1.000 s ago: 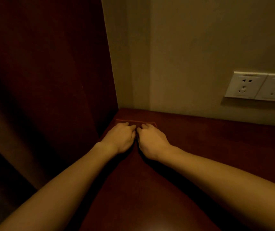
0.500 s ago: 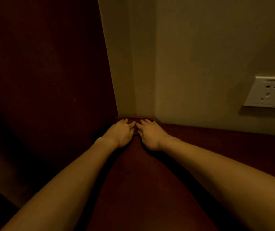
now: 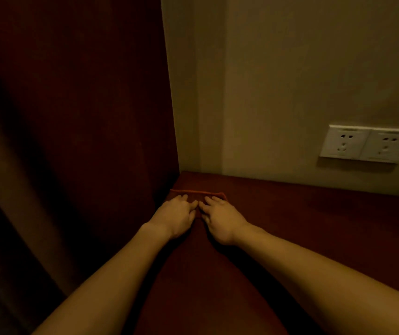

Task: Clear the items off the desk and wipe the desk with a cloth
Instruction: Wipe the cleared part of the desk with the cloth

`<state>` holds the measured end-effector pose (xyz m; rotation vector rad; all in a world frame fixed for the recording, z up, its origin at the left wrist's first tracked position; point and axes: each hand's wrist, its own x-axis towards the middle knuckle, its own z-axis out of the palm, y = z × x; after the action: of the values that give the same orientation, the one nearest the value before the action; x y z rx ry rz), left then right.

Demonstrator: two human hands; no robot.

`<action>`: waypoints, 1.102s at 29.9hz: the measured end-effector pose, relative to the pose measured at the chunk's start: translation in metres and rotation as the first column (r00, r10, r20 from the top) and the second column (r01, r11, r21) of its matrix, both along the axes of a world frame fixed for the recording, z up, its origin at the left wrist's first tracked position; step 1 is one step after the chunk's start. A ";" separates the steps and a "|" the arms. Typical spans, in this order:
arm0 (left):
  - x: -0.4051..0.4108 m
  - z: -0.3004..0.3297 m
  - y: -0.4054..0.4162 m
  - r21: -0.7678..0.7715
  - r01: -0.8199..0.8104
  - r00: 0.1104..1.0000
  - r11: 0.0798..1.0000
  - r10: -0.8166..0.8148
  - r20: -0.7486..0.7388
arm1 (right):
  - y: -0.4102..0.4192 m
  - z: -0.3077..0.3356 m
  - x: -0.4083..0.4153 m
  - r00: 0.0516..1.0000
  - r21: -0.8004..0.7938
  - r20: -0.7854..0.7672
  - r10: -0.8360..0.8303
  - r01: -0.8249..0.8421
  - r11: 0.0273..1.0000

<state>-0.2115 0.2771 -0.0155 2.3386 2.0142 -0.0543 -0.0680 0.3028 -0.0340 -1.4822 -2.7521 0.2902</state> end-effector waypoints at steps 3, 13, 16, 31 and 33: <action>-0.001 0.000 -0.028 -0.010 -0.002 1.000 1.000 0.002 0.021 | -0.033 -0.001 0.002 1.000 0.010 -0.023 -0.006 0.006 1.000; 0.003 -0.004 -0.052 -0.032 -0.020 1.000 0.999 0.020 -0.002 | -0.055 0.000 0.000 0.999 0.061 -0.045 -0.012 0.015 0.998; 0.002 -0.008 -0.038 -0.035 -0.033 0.999 0.999 0.033 0.010 | -0.035 -0.003 -0.006 0.998 0.041 -0.055 -0.016 0.019 0.999; -0.014 -0.011 -0.014 0.022 -0.048 0.998 0.999 0.047 0.045 | -0.009 0.003 -0.018 0.999 0.110 -0.035 -0.008 0.012 0.994; -0.016 -0.010 -0.031 0.030 -0.040 0.998 0.999 0.038 0.048 | -0.028 0.002 -0.019 0.999 0.113 -0.047 -0.008 0.014 0.993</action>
<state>-0.2275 0.2460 -0.0259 2.2947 2.0521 0.0340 -0.0866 0.2744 -0.0315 -1.4441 -2.6745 0.1630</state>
